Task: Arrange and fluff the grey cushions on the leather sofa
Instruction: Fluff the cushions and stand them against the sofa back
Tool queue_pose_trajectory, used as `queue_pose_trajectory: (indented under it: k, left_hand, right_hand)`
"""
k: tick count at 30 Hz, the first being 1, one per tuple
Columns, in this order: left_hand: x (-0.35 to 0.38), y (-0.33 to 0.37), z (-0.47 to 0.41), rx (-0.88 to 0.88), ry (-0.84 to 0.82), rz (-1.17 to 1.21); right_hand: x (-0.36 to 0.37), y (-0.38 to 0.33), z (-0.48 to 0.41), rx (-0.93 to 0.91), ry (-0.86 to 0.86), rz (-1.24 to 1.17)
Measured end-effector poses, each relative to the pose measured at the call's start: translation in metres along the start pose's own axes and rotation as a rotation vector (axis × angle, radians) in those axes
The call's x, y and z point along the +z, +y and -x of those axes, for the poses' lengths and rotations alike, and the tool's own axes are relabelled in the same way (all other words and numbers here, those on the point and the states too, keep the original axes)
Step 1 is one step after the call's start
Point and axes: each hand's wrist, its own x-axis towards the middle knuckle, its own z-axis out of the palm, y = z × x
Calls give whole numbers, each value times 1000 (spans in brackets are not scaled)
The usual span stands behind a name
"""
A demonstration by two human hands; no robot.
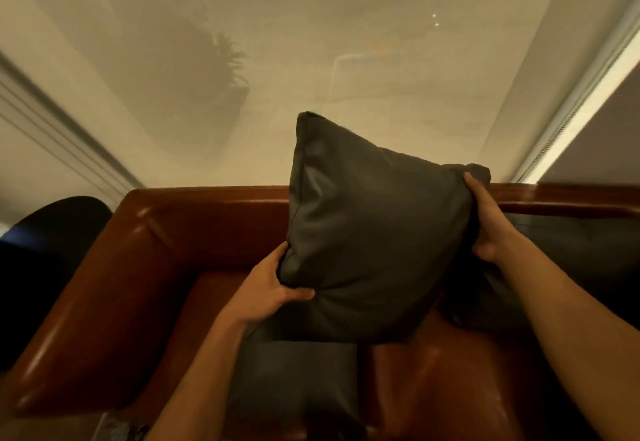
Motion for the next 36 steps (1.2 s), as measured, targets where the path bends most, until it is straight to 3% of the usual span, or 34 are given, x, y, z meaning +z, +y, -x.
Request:
queue_pose_trajectory:
  k: [2,5,11,15,21,25,36]
  left_hand:
    - [14,14,-21,-9,-42,-19]
    - [39,31,-51,-40,-147,162]
    - [82,46,-99,-122,43,491]
    - [96,47,-138,-144,45,580]
    - [104,39,-198,-211,51,589]
    - [116,21,-224,-298,-38,496]
    - [145,-64,-271,-531,-71,651]
  right_hand:
    - [-23,-1,-3,-8,-7,-19]
    - [-45,6,-8,-30,26,-50]
    - [-67,35,-28,-125,217,-200]
    - [-74,48,-45,-179,315,-215]
    - [-79,65,-70,-188,436,-134]
    - [-81,81,-90,-140,489,-44]
    - [-85,101,-180,53,400,184]
